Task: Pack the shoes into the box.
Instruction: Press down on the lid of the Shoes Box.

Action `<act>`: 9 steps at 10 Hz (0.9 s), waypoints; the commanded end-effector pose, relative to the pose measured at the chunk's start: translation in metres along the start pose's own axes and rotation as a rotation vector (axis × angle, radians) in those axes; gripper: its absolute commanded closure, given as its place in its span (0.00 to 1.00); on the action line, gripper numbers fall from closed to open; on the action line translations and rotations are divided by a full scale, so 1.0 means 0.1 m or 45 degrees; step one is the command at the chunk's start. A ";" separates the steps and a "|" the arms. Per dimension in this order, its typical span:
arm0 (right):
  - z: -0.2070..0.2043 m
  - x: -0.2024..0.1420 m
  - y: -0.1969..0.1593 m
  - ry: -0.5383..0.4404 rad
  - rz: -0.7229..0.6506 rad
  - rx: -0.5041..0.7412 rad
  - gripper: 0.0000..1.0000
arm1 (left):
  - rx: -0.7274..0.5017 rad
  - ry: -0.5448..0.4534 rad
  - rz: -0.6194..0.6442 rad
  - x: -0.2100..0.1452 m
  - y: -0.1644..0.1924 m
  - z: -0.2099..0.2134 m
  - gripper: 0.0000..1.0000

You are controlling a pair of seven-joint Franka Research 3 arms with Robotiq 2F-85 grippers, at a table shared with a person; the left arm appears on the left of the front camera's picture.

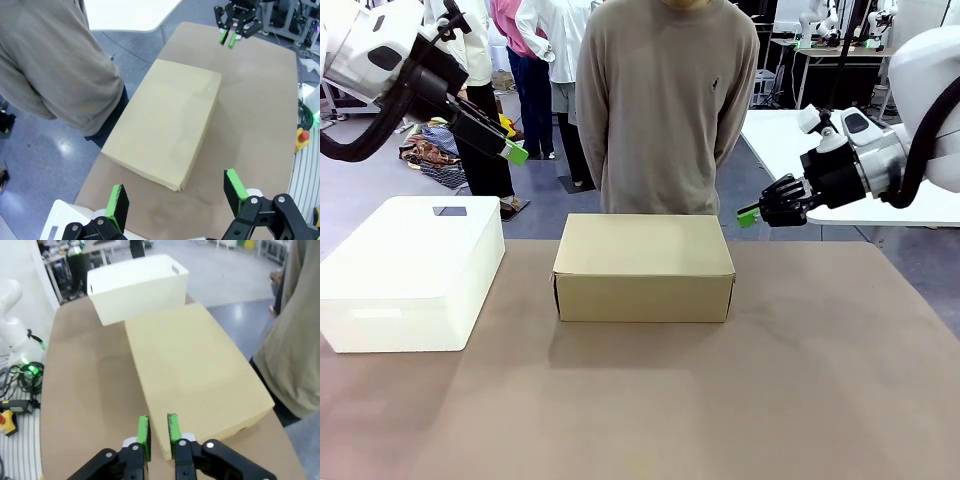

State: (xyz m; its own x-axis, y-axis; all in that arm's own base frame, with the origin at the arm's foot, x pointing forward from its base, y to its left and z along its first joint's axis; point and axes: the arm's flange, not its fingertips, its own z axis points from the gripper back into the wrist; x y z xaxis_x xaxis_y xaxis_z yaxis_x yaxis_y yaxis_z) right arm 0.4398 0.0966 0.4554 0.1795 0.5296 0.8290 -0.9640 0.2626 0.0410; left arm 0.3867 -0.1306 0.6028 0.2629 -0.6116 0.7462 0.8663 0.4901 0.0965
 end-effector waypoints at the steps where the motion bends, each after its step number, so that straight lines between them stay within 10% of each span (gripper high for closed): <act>1: 0.04 0.16 0.23 0.146 -0.079 -0.030 0.22 | -0.019 -0.025 -0.019 -0.04 0.01 -0.01 0.00; 2: 0.10 0.23 0.32 0.169 -0.082 -0.039 0.02 | -0.019 -0.025 -0.019 -0.04 0.01 -0.01 0.00; 6: 0.25 0.36 0.54 0.315 -0.160 -0.071 0.00 | -0.008 -0.003 -0.027 0.03 -0.02 -0.05 0.00; 9: 0.34 0.44 0.73 0.386 -0.184 -0.072 0.00 | -0.015 0.053 0.002 0.08 -0.11 -0.21 0.60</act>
State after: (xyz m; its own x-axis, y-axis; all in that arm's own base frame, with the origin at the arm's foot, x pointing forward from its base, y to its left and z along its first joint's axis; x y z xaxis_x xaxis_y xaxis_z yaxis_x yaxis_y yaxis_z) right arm 0.3829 0.1105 0.5078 0.3450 0.6909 0.6353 -0.9205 0.3815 0.0850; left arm 0.3863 -0.1502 0.5941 0.2601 -0.6416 0.7216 0.8767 0.4701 0.1020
